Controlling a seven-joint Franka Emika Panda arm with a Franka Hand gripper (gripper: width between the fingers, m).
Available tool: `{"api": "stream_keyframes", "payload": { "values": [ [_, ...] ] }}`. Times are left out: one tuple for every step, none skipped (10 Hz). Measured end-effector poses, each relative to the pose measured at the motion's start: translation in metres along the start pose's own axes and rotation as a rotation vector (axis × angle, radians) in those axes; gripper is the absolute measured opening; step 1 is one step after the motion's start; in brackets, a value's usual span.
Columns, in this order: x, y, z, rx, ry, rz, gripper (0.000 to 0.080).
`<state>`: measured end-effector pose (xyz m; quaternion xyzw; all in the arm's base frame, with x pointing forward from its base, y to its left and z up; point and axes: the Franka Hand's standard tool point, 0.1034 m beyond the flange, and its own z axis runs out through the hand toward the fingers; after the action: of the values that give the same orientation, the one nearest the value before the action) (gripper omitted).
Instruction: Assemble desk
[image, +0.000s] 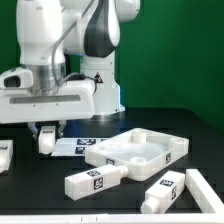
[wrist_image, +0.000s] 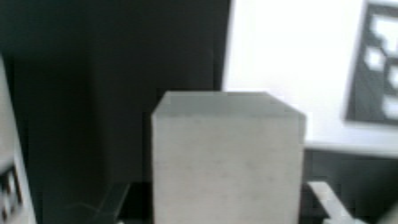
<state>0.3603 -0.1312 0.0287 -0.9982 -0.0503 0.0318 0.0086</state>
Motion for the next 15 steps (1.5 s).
{"api": "stream_keyframes", "payload": {
  "values": [
    [-0.007, 0.007, 0.01, -0.005, -0.004, 0.01, 0.0285],
    [-0.009, 0.01, 0.018, -0.004, -0.015, 0.013, 0.0285],
    [-0.007, 0.013, 0.02, -0.004, -0.018, 0.011, 0.0285],
    [-0.01, 0.012, 0.022, -0.001, -0.023, 0.013, 0.0285],
    [-0.01, 0.012, 0.022, -0.001, -0.023, 0.012, 0.0365],
    [-0.01, 0.012, 0.022, -0.001, -0.023, 0.012, 0.0365],
    [-0.009, 0.009, 0.02, 0.009, -0.034, 0.007, 0.0503],
    [-0.001, 0.004, 0.009, 0.028, -0.045, -0.005, 0.0602],
    [0.012, -0.001, -0.008, 0.047, -0.059, 0.008, 0.0602],
    [0.031, -0.011, -0.028, 0.067, -0.091, 0.036, 0.064],
    [0.052, -0.019, -0.045, 0.078, -0.11, 0.061, 0.0647],
    [0.073, -0.029, -0.058, 0.084, -0.139, 0.137, 0.0647],
    [0.101, -0.04, -0.066, 0.074, -0.162, 0.223, 0.0649],
    [0.121, -0.052, -0.064, 0.057, -0.163, 0.247, 0.0649],
    [0.125, -0.059, -0.057, 0.05, -0.16, 0.227, 0.0649]
  ]
}}
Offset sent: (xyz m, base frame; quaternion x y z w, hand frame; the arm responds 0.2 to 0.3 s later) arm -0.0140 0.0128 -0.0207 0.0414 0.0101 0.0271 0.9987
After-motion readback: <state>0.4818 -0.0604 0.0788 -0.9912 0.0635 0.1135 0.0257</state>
